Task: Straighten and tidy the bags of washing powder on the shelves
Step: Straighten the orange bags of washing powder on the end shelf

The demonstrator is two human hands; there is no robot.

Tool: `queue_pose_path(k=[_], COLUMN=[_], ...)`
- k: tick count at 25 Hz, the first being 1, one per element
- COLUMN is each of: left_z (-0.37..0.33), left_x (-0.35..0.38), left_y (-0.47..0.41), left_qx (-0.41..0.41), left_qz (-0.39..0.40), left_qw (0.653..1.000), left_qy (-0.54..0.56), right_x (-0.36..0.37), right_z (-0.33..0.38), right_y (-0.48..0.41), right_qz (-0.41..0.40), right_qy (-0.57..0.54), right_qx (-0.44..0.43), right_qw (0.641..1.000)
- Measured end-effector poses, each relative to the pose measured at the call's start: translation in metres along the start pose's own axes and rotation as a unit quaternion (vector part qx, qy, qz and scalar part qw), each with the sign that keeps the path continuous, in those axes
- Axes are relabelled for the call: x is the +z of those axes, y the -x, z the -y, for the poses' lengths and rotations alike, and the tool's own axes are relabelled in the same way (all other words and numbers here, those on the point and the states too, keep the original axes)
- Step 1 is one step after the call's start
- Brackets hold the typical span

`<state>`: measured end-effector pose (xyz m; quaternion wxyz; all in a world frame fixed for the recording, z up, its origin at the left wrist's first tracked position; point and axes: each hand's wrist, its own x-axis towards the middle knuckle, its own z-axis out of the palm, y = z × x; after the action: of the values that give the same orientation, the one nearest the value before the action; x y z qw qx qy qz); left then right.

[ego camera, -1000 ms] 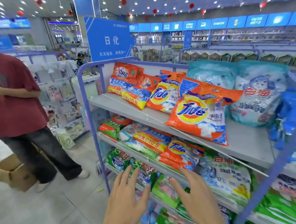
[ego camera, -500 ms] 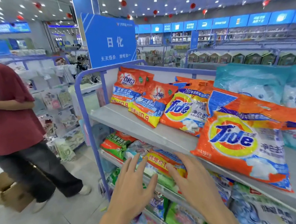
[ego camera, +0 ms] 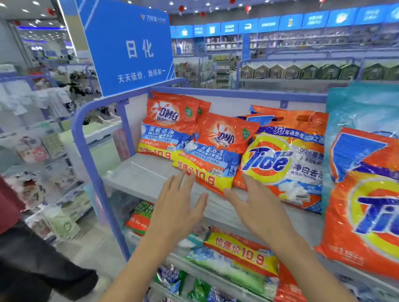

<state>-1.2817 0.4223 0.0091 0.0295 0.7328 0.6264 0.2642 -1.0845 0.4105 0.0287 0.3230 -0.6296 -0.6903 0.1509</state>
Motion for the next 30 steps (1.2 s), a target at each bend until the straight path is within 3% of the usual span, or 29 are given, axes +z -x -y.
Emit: queue_pose_path(k=[7,13,17,19,22,25,30], left_z=[0.080,0.081,0.084,0.094,0.110,0.117,0.125], left_x=[0.009,0.016,0.024,0.023,0.023,0.025,0.009], left_y=[-0.119,-0.184,-0.215,-0.226,-0.228,-0.221,-0.196], left_qx=[0.046,-0.023,-0.071,-0.119,-0.177,-0.150,-0.138], left_qz=[0.058,0.139,0.183,0.259,0.355,0.306,0.292], left_qw=[0.996,0.971,0.963,0.918,0.805,0.771,0.733], left_qy=[0.052,0.196,0.186,0.278,0.441,0.539,0.598], right_x=[0.062,0.091,0.092,0.094,0.095,0.095,0.086], right_z=[0.019,0.037,0.043,0.039,0.033,0.033,0.029], right_y=[-0.060,-0.097,-0.116,-0.117,-0.114,-0.111,-0.111], right_qz=[-0.036,-0.098,-0.128,-0.145,-0.169,-0.141,-0.120], right_qy=[0.019,-0.053,-0.070,-0.084,-0.209,-0.361,-0.497], right_qx=[0.152,0.267,0.320,0.297,0.238,0.217,0.256], right_qw=[0.988,0.957,0.936,0.940,0.933,0.896,0.821])
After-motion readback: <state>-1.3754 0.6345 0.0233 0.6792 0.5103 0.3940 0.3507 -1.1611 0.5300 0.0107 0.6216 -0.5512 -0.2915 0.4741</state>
